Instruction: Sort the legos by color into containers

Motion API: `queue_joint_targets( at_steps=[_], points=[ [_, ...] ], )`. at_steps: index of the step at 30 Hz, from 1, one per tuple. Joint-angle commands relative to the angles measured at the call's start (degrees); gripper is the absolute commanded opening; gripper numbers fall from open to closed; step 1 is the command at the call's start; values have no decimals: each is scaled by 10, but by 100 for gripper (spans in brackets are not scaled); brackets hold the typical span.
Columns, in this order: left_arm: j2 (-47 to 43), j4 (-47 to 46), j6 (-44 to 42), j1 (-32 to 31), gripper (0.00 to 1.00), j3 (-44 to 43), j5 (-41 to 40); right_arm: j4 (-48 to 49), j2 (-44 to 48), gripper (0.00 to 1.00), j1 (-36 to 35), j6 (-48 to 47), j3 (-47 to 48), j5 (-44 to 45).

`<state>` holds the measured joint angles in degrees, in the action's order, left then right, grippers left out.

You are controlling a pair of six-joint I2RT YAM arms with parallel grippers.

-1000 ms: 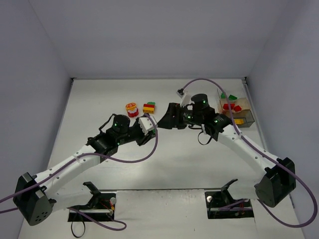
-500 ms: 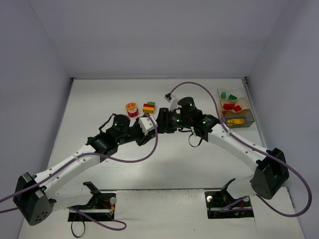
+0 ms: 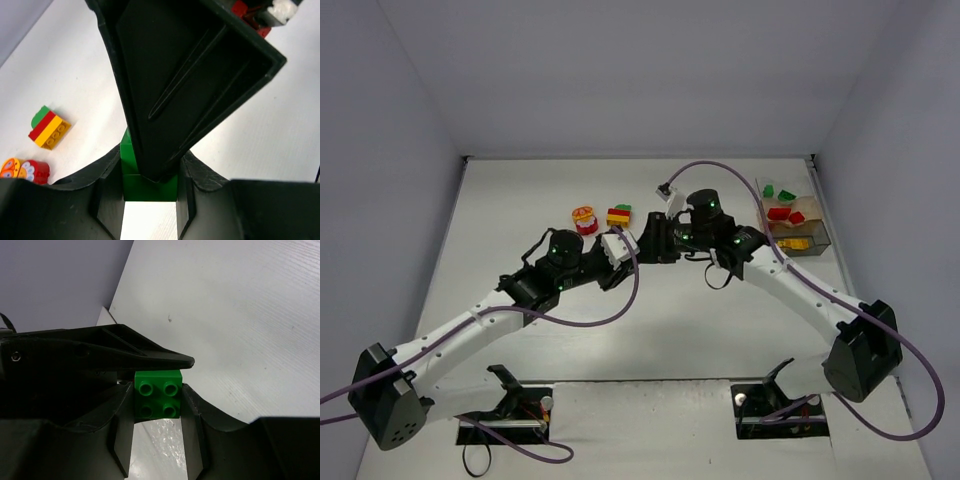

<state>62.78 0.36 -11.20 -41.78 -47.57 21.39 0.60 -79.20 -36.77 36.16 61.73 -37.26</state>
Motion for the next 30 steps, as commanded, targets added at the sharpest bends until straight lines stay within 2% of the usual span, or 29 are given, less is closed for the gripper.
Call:
queue_joint_targets(
  at_steps=[1, 5, 14, 23, 28, 30],
  points=[
    [-8, 17, 14, 1, 0, -2, 13, -2, 40, 0, 88, -52, 30, 33],
    [4, 19, 16, 2, 0, -3, 16, -40, 41, 0, 132, -80, 50, 32],
    [40, 28, 19, 8, 0, -16, 31, -54, 32, 0, 209, -103, 67, 0],
    [64, 48, 21, 13, 0, -38, 43, -59, 25, 0, 213, -121, 77, -14],
    [53, 42, 22, 14, 0, -36, 27, -65, 34, 0, 238, -142, 80, 38],
    [43, 37, 21, 14, 0, -32, 21, -69, 27, 0, 271, -149, 85, 90]
  ],
)
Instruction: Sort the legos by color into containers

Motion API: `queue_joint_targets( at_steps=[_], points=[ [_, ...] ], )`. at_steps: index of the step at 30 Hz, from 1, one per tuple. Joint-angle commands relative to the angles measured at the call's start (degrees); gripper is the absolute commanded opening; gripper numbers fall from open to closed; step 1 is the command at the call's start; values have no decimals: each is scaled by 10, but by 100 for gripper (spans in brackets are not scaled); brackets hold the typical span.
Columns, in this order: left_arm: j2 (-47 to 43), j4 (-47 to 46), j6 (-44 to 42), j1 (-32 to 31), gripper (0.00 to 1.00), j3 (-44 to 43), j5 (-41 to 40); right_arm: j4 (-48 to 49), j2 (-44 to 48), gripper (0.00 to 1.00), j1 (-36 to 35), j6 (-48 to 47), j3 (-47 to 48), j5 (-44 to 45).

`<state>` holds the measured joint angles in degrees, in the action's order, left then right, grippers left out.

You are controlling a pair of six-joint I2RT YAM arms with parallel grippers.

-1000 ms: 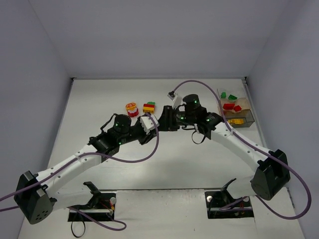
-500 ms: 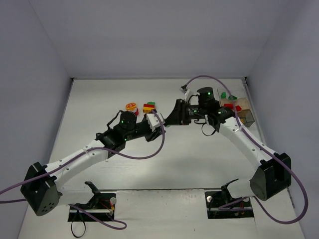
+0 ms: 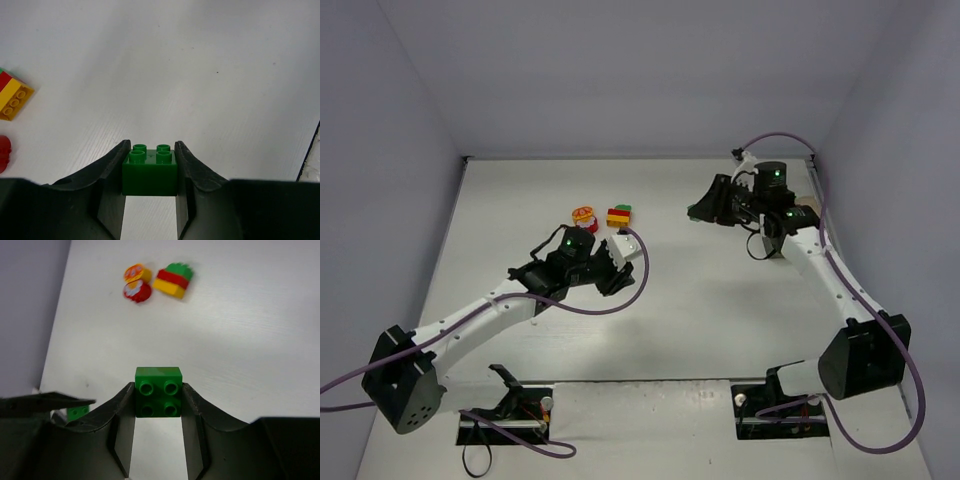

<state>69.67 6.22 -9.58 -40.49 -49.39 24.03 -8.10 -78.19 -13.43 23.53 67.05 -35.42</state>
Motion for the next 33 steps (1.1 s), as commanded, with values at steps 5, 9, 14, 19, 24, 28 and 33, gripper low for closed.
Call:
queue_joint_targets(
  at_steps=[5, 9, 14, 19, 24, 28, 33],
  points=[
    [-43, -38, 10, 2, 0, 1, -21, 19, -39, 0, 112, -52, 74, 200],
    [-49, -44, 14, 2, 0, 3, -23, 37, -112, 0, 167, -65, 123, 252],
    [-48, -48, 18, 2, 0, 3, -18, 55, -220, 2, 199, -79, 193, 304],
    [-48, -52, 22, 1, 0, 7, -15, 60, -311, 4, 216, -98, 252, 311],
    [-47, -53, 24, 1, 0, 10, -13, 61, -374, 11, 220, -118, 310, 306],
    [-45, -53, 26, 2, 0, 10, -11, 61, -412, 32, 228, -123, 327, 294],
    [-48, -53, 28, 1, 4, 11, -7, 60, -427, 53, 234, -124, 339, 265]
  ],
)
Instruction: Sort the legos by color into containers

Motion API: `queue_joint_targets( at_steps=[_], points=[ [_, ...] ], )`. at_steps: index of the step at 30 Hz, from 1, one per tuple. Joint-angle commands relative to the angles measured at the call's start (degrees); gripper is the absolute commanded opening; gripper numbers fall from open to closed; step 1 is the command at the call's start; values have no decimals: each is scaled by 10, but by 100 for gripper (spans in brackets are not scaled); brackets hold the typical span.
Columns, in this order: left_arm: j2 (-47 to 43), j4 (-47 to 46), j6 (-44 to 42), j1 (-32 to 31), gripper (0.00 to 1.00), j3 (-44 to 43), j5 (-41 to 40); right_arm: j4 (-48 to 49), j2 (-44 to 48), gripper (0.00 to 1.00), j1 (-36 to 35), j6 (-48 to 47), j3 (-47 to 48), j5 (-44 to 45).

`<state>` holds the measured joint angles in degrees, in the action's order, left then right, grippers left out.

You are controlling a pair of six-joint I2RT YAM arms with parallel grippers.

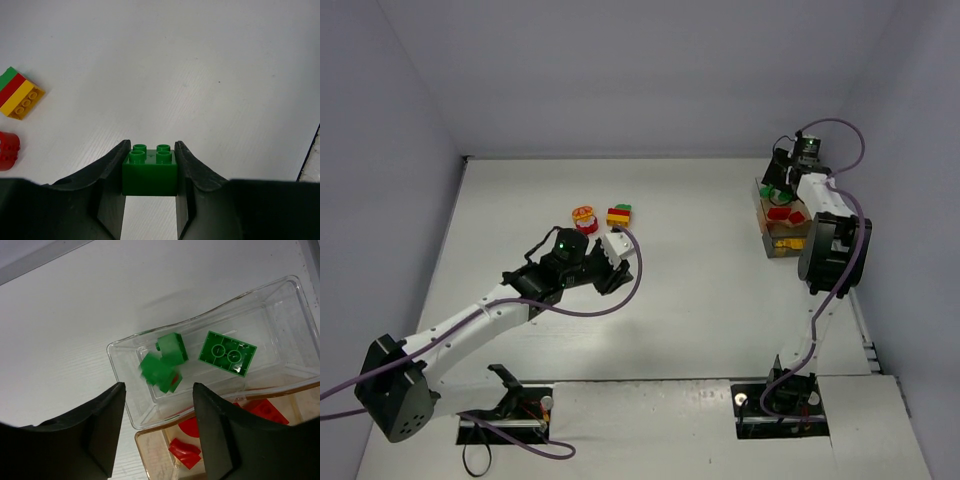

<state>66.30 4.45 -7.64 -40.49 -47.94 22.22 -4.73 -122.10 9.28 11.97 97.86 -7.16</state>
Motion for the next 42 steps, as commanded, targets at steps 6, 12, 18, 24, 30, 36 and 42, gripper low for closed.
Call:
queue_joint_targets(
  at_steps=[6, 12, 18, 24, 30, 36, 42],
  points=[
    [-21, -56, 6, 1, 6, -4, 16, 21, 70, 63, 4, -5, 11, -65],
    [-28, -59, -4, 1, 6, -6, 12, 22, 225, 64, -48, 43, -95, -202],
    [-41, -78, -8, 1, 6, -4, 3, 24, 358, 64, -162, 93, -216, -293],
    [-48, -75, -15, 1, 10, -14, 11, 74, 457, 64, -295, 184, -318, -314],
    [-53, -64, -21, -2, 10, -22, 18, 103, 486, 64, -390, 233, -353, -315],
    [-50, -62, -25, -3, 10, -31, 20, 114, 475, 64, -450, 246, -360, -297],
    [-49, -64, -26, -5, 10, -36, 22, 128, 457, 64, -479, 251, -363, -286]
  ],
)
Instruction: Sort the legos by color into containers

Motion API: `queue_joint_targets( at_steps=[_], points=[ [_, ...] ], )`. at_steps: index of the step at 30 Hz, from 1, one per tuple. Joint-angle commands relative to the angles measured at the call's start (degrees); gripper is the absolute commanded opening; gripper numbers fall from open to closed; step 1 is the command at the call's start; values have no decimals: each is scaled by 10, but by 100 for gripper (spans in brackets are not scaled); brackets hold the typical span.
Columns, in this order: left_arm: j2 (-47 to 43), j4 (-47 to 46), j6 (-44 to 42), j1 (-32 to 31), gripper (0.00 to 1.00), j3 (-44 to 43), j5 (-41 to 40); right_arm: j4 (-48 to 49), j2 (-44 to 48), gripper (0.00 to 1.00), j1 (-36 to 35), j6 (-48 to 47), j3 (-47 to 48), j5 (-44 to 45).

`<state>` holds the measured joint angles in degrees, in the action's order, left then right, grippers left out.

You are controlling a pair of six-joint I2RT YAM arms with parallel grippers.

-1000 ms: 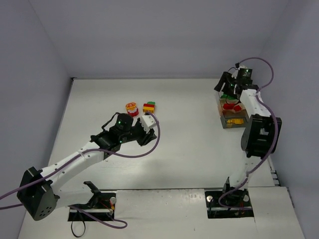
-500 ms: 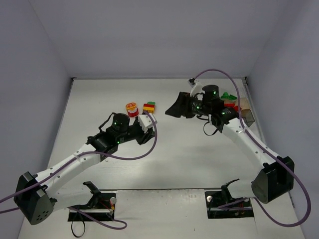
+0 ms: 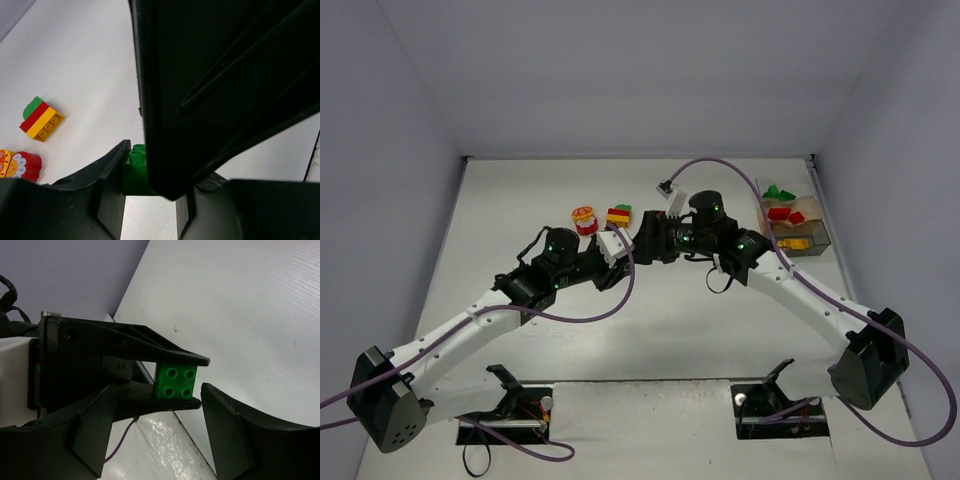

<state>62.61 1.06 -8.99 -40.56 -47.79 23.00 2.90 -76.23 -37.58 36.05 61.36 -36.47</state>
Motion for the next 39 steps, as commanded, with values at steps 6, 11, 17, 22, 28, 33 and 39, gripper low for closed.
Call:
queue_joint_targets(
  at_steps=[6, 11, 17, 22, 28, 33, 39],
  points=[
    [-15, -30, -11, -5, 10, -36, 15, 57, -23, 64, -20, 7, 0, 11],
    [-21, -31, -13, -5, 10, -36, 14, 59, -43, 63, -28, 5, -4, 10],
    [-20, -31, -15, -5, 10, -36, 14, 70, -57, 49, -33, 10, -3, -4],
    [-14, -42, -16, -5, 10, -34, 11, 71, -68, 16, -34, 9, 4, -28],
    [-6, -47, -16, -5, 17, -35, 7, 67, -74, 0, -32, -3, 3, -19],
    [-13, -48, -10, -4, 61, -22, -22, 39, -70, 0, -17, -30, 15, 17],
    [-35, -37, 5, -2, 82, -7, -54, 5, -64, 0, 65, -81, 38, 93]
  ],
)
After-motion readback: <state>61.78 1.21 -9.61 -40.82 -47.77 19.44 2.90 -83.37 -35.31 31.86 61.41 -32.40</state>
